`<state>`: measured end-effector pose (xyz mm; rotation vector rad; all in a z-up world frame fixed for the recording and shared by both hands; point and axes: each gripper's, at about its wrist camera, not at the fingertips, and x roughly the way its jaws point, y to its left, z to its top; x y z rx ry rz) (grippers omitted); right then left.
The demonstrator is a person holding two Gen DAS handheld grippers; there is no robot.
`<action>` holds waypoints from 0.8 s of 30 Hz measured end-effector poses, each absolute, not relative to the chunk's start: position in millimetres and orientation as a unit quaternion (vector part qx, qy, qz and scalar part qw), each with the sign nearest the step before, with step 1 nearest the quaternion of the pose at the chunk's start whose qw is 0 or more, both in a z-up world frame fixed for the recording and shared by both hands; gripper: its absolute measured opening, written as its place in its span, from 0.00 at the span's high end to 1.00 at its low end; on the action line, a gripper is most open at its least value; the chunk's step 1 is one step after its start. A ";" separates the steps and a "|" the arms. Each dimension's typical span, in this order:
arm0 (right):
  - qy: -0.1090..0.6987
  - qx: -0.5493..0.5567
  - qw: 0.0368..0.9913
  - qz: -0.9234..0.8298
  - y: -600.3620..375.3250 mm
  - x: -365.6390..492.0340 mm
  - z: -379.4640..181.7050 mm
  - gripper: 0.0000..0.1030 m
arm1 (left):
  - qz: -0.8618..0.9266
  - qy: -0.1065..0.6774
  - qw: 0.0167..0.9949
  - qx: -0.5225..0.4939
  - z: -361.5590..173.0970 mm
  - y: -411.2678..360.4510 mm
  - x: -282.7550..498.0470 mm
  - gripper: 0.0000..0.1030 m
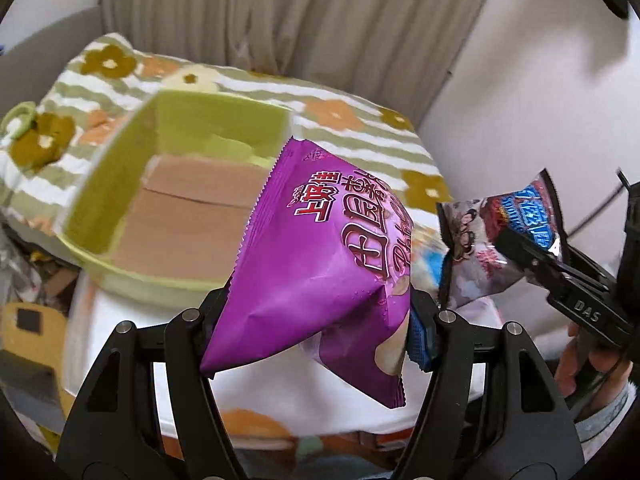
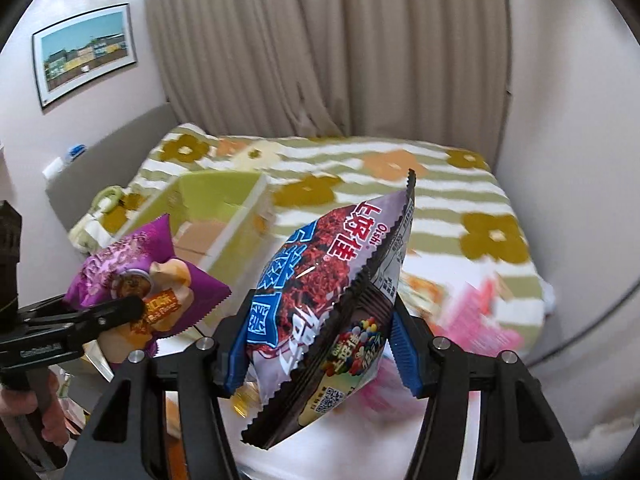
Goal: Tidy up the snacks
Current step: 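Carry both bags into the green box and open both tools to release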
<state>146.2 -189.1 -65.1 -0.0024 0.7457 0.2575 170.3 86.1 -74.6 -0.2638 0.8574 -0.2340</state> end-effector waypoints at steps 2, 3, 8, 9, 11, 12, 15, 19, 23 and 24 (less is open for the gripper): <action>0.360 -0.002 0.923 0.135 -160.1 159.6 -63.2 0.46 | -0.101 0.417 0.894 -0.127 -75.7 113.6 186.8 0.38; 0.359 -0.002 0.923 0.139 -149.6 164.8 -63.7 0.46 | -0.096 0.420 0.894 -0.125 -77.4 128.0 197.0 0.38; 0.369 0.003 0.917 0.153 -83.4 196.4 -69.7 0.46 | -0.080 0.442 0.888 -0.100 -88.7 180.4 240.5 0.38; 0.373 0.003 0.915 0.154 -72.1 202.4 -71.8 0.46 | -0.081 0.448 0.885 -0.095 -93.8 189.4 249.5 0.38; 0.381 -0.003 0.912 0.152 -54.4 209.8 -75.6 0.46 | -0.085 0.460 0.880 -0.086 -104.4 201.3 263.1 0.38; 0.385 -0.007 0.911 0.150 -44.8 213.6 -78.7 0.46 | -0.087 0.468 0.876 -0.079 -110.8 206.6 272.0 0.38; 0.403 -0.007 0.904 0.143 -19.6 228.6 -92.6 0.46 | -0.090 0.483 0.869 -0.055 -124.0 213.5 286.0 0.35; 0.421 0.000 0.897 0.136 -5.7 240.1 -106.0 0.46 | -0.090 0.490 0.866 -0.039 -135.1 211.7 299.1 0.00; 0.435 -0.017 0.891 0.128 5.6 248.8 -114.9 0.46 | -0.089 0.493 0.865 -0.032 -139.2 214.0 297.8 0.01; 0.438 -0.023 0.890 0.127 7.7 250.4 -116.6 0.46 | -0.089 0.494 0.864 -0.033 -140.2 216.5 295.6 0.01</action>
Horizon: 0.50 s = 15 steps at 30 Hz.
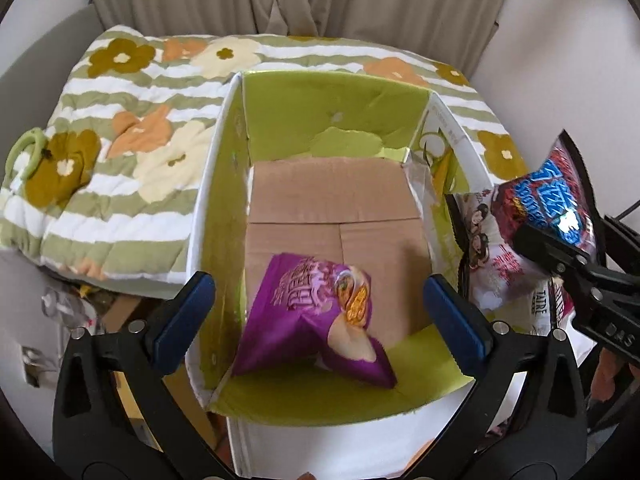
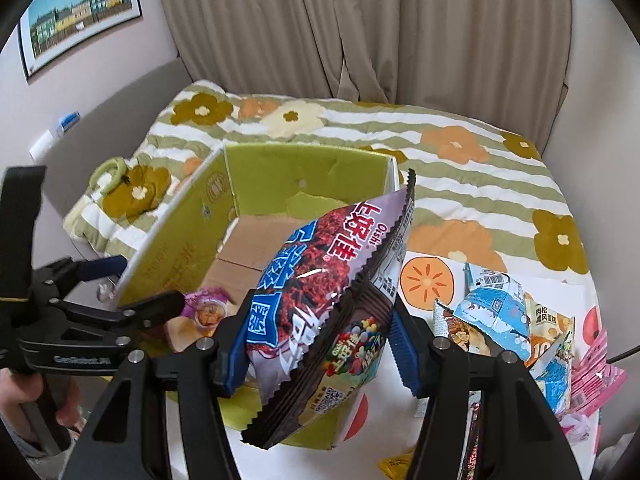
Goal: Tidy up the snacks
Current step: 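Carry both bags into the green box and open both tools to release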
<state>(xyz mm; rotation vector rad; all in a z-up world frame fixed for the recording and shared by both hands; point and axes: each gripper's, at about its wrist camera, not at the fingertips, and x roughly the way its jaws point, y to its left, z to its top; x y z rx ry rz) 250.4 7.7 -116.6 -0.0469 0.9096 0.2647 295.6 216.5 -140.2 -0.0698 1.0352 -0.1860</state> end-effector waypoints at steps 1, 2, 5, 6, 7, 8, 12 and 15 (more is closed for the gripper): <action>0.442 -0.028 0.887 0.128 10.5 252.9 -118.7 0.46 | -0.088 0.495 0.864 -0.035 -140.4 218.5 293.5 0.01; 0.445 -0.032 0.886 0.129 13.7 254.8 -119.9 0.46 | -0.086 0.495 0.864 -0.037 -140.5 221.2 290.4 0.01; 0.446 -0.044 0.883 0.142 18.1 258.1 -123.6 0.46 | -0.075 0.491 0.867 -0.046 -137.5 224.8 278.9 0.01; 0.445 -0.049 0.883 0.143 20.3 259.4 -124.5 0.46 | -0.071 0.489 0.868 -0.051 -135.7 226.4 275.1 0.01; 0.445 -0.059 0.882 0.143 22.7 260.6 -126.2 0.46 | -0.067 0.489 0.868 -0.053 -134.0 227.7 272.5 0.01; 0.447 -0.068 0.880 0.144 25.4 261.8 -128.0 0.46 | -0.064 0.487 0.869 -0.054 -131.7 228.8 269.7 0.01; 0.457 -0.082 0.872 0.155 31.9 264.6 -131.3 0.44 | -0.052 0.479 0.874 -0.059 -125.9 233.1 261.3 0.01; 0.457 -0.082 0.870 0.163 33.0 266.3 -132.9 0.29 | -0.041 0.474 0.877 -0.063 -124.7 236.8 257.5 0.01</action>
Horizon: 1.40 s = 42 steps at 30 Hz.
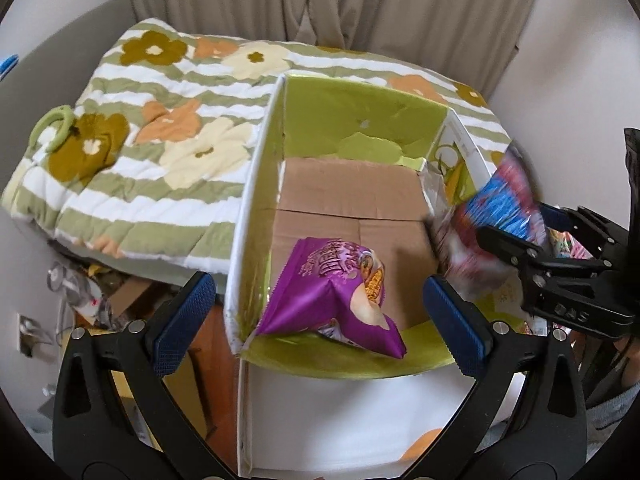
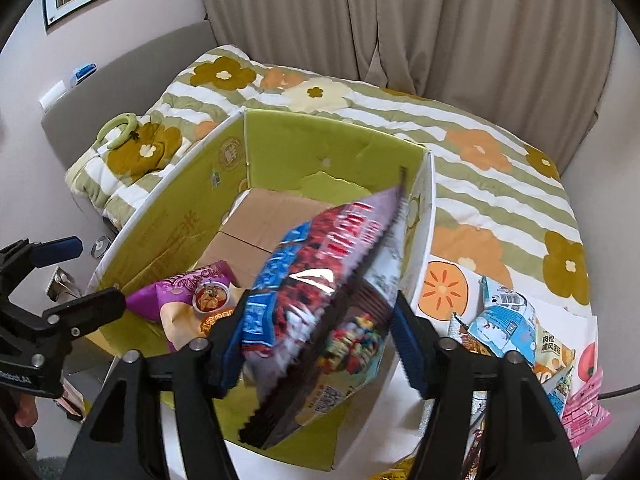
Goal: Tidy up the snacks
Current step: 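Carry both bags into the green box and open both tools to release, then grasp the dark TATRE bag with the left tool while the right tool grasps the pink-white bag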
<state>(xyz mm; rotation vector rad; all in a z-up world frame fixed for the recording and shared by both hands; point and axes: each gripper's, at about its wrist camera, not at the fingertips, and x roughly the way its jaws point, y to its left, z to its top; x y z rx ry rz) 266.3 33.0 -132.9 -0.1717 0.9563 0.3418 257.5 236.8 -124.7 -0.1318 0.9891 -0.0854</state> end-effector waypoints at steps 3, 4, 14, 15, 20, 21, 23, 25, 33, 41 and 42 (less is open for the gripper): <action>0.441 -0.066 0.878 0.177 28.5 263.6 -129.8 0.00 | -0.033 0.471 0.879 -0.070 -124.1 240.8 251.9 0.01; 0.435 -0.062 0.880 0.179 28.6 262.8 -128.4 0.00 | -0.031 0.470 0.879 -0.071 -123.9 241.9 249.0 0.01; 0.420 -0.046 0.891 0.169 25.7 241.0 -113.1 0.00 | -0.025 0.451 0.889 -0.080 -115.2 246.6 224.5 0.01; 0.418 -0.045 0.892 0.167 25.6 237.5 -111.3 0.00 | -0.026 0.447 0.891 -0.079 -112.8 246.9 222.2 0.01; 0.412 -0.038 0.897 0.155 24.1 222.6 -104.2 0.00 | -0.039 0.431 0.898 -0.073 -101.3 246.3 211.8 0.01; 0.412 -0.034 0.898 0.153 23.8 220.3 -102.7 0.00 | -0.044 0.429 0.899 -0.073 -99.9 245.6 210.5 0.01; 0.410 -0.025 0.900 0.148 21.9 212.9 -99.0 0.00 | -0.057 0.425 0.901 -0.072 -96.5 241.6 208.2 0.01; 0.410 -0.010 0.901 0.143 18.7 207.2 -93.9 0.00 | -0.069 0.421 0.902 -0.067 -93.6 236.3 206.4 0.01; 0.380 0.020 0.919 0.099 -13.8 177.9 -72.8 0.00 | -0.118 0.404 0.906 -0.052 -76.8 193.6 199.1 0.01; 0.344 0.038 0.937 0.041 -88.7 145.9 -55.6 0.00 | -0.153 0.387 0.908 -0.045 -63.6 117.9 185.7 0.01; 0.341 0.039 0.939 0.032 -103.0 141.9 -54.4 0.00 | -0.158 0.389 0.906 -0.046 -64.7 106.4 184.2 0.01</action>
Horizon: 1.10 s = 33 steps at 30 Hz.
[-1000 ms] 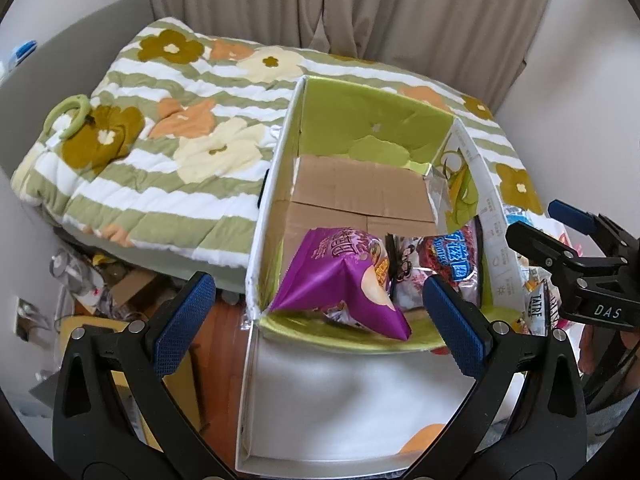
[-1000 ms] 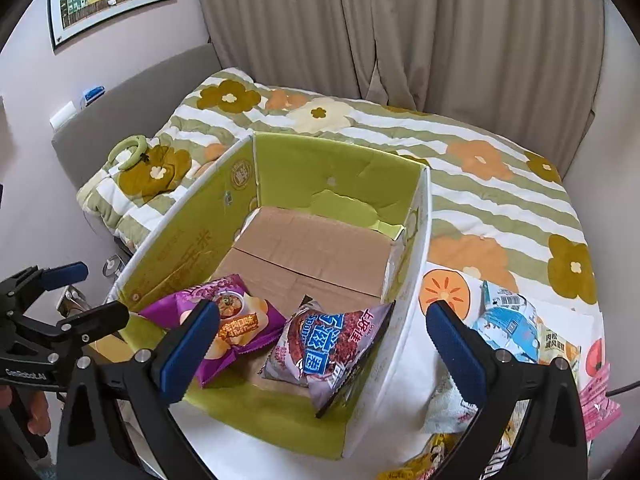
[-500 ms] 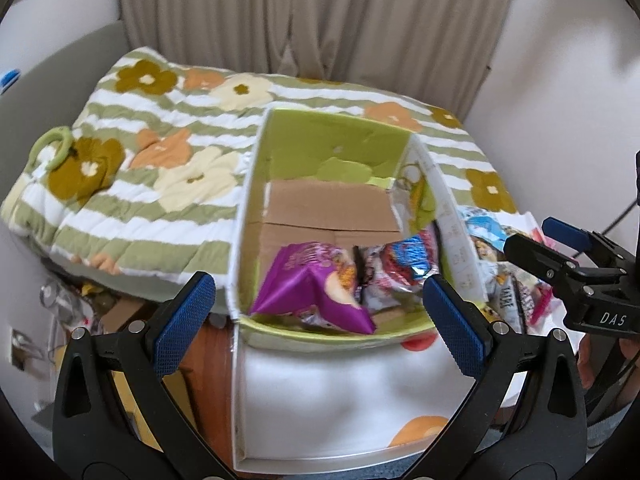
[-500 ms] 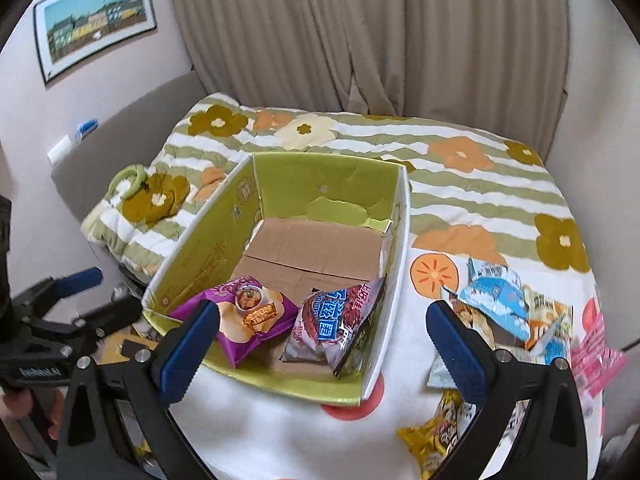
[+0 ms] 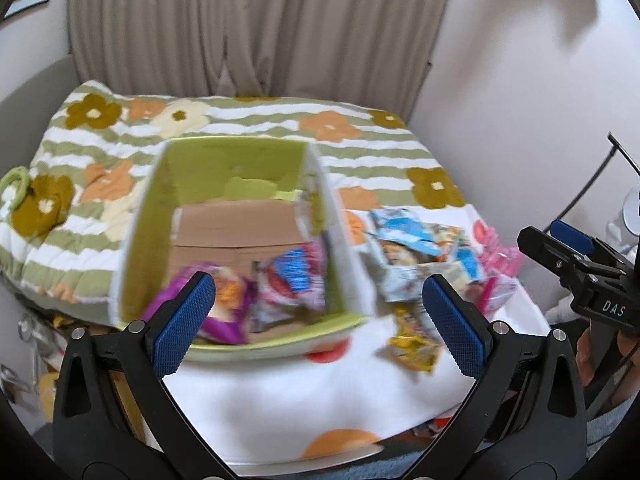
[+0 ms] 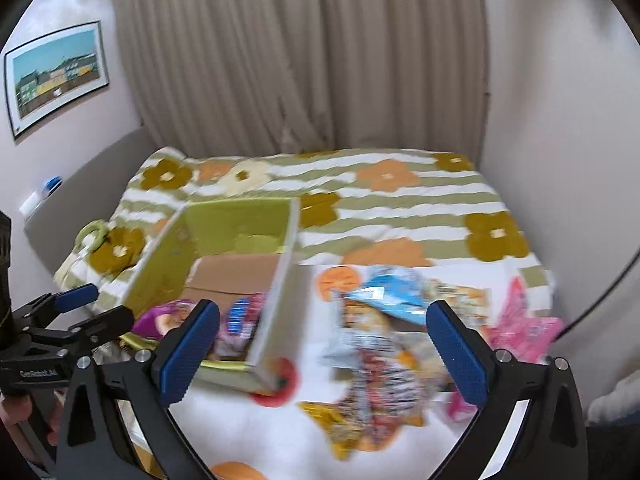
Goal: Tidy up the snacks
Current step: 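Grasp the dark TATRE bag with the left tool while the right tool grasps the pink-white bag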
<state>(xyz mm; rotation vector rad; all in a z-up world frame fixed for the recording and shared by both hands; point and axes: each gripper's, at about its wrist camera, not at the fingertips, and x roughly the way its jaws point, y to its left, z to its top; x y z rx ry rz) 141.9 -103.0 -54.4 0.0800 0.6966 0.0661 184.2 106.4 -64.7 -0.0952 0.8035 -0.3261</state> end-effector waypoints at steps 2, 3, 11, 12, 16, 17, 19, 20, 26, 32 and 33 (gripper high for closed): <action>0.342 0.043 0.938 0.024 -127.7 135.5 -54.1 0.00 | -0.169 0.397 0.901 -0.048 -68.7 80.2 181.1 0.01; 0.342 0.044 0.938 0.020 -137.6 133.6 -53.4 0.00 | -0.173 0.400 0.899 -0.047 -70.5 71.0 179.7 0.01; 0.356 0.053 0.933 -0.002 -220.9 110.4 -65.0 0.00 | -0.198 0.425 0.882 -0.038 -91.2 -15.1 169.0 0.01; 0.358 0.055 0.932 -0.003 -226.6 108.9 -66.8 0.00 | -0.200 0.429 0.880 -0.035 -95.3 -26.5 168.9 0.01; 0.373 0.064 0.925 -0.004 -257.9 103.0 -82.9 0.00 | -0.196 0.444 0.874 -0.027 -115.4 -57.8 173.7 0.01; 0.379 0.068 0.923 -0.003 -265.2 103.1 -88.6 0.00 | -0.195 0.447 0.873 -0.025 -120.6 -64.0 175.7 0.01; 0.389 0.074 0.918 0.000 -277.1 104.2 -99.6 0.00 | -0.193 0.453 0.870 -0.022 -131.9 -75.4 180.8 0.01; 0.395 0.078 0.915 0.002 -282.5 105.8 -106.7 0.00 | -0.193 0.456 0.869 -0.022 -137.3 -77.9 184.1 0.01; 0.418 0.081 0.905 0.017 -294.6 118.5 -150.6 0.00 | -0.200 0.484 0.852 -0.019 -189.5 -97.4 209.4 0.01; 0.436 0.096 0.895 0.018 -292.4 134.6 -190.9 0.00 | -0.217 0.502 0.837 -0.011 -225.3 -111.6 221.8 0.01; 0.438 0.102 0.893 0.016 -292.6 136.1 -196.5 0.00 | -0.220 0.503 0.836 -0.008 -229.2 -115.0 222.8 0.01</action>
